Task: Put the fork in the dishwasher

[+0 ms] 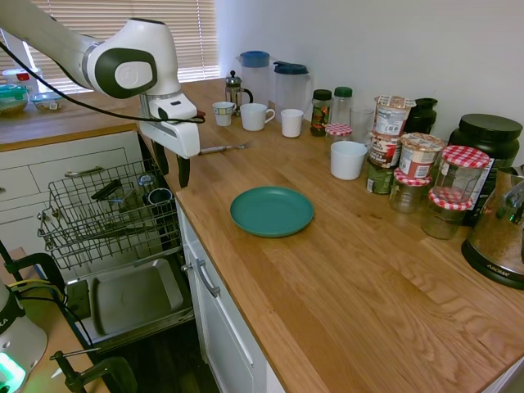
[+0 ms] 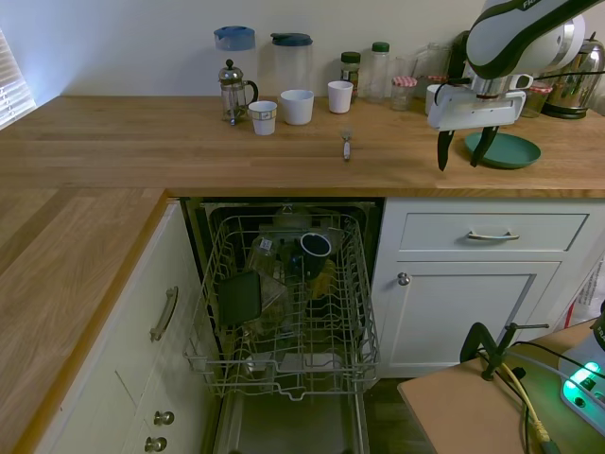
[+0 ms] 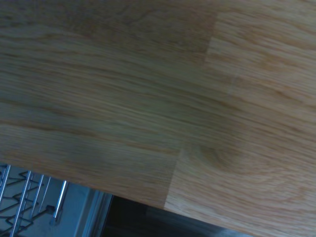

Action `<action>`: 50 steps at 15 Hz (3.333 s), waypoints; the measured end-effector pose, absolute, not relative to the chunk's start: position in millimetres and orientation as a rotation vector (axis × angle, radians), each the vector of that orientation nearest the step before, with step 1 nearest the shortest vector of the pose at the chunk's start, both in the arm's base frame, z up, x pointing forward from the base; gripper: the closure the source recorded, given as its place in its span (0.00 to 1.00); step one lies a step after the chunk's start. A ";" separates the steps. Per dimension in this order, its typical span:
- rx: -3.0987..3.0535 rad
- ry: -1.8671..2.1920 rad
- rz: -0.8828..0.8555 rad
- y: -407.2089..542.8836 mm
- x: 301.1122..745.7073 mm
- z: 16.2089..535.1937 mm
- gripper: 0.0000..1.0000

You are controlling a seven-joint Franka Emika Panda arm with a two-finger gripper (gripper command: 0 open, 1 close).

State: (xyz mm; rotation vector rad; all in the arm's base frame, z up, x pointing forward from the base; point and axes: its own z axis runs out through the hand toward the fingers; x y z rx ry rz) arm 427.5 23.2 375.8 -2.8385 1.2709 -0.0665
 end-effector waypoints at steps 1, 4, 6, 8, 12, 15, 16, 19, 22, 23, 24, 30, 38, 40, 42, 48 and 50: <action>-2.841 1.270 -0.067 23.2 427.6 375.5 0.00; -2.828 1.286 -0.067 22.7 431.1 378.2 0.00; -2.807 1.315 -0.074 25.3 437.9 381.5 0.00; -2.780 1.351 -0.095 41.9 450.1 389.0 0.00; -2.714 1.416 -0.147 108.2 492.4 411.1 0.00; -2.671 1.489 -0.159 139.2 536.8 414.9 0.00; -2.654 1.513 -0.167 149.9 550.9 415.0 0.00; -2.601 1.593 -0.196 170.1 591.7 412.1 0.00; -2.543 1.674 -0.224 170.5 635.5 406.9 0.00; -2.529 1.694 -0.224 168.9 648.9 402.0 0.00; -2.518 1.721 -0.219 167.5 661.8 397.1 0.00; -2.514 1.799 -0.130 169.9 704.2 366.8 0.00; -2.506 1.859 -0.072 161.2 712.2 346.0 0.00; -2.503 1.863 -0.064 160.8 713.5 342.4 1.00; -2.504 1.860 -0.063 162.8 713.4 342.4 1.00; -2.495 1.860 -0.055 163.9 713.8 343.4 1.00; -2.494 1.863 -0.048 163.9 713.9 340.5 1.00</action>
